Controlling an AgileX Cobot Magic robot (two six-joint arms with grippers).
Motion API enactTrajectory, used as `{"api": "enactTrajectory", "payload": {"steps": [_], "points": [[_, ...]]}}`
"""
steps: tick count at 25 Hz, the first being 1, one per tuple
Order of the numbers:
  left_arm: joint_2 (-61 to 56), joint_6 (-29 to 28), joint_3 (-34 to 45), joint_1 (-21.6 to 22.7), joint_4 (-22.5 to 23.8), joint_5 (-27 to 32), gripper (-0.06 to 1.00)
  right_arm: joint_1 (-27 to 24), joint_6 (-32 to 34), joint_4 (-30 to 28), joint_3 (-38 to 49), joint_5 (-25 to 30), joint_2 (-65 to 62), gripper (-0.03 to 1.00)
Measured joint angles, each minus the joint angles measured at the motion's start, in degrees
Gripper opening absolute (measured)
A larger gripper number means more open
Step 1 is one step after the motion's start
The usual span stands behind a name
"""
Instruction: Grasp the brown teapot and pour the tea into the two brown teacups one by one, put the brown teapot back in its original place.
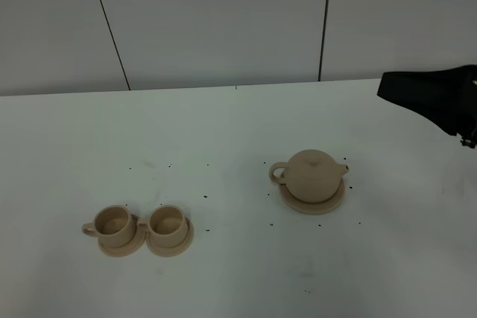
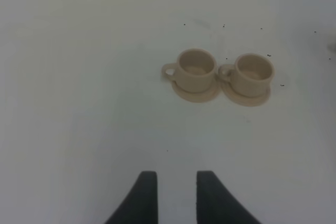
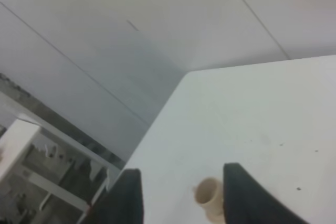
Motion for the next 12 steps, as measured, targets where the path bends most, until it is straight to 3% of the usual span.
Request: {"api": "enactTrajectory", "payload": {"steps": [5, 12], "points": [[0.0, 0.0, 0.0, 0.0, 0.0, 0.0, 0.25, 0.0, -4.5, -0.8, -5.9, 2.4, 9.6, 0.35], [0.0, 0.0, 0.0, 0.0, 0.0, 0.0, 0.25, 0.2, -6.8, -6.9, -12.8, 5.4, 20.0, 0.35]]}}
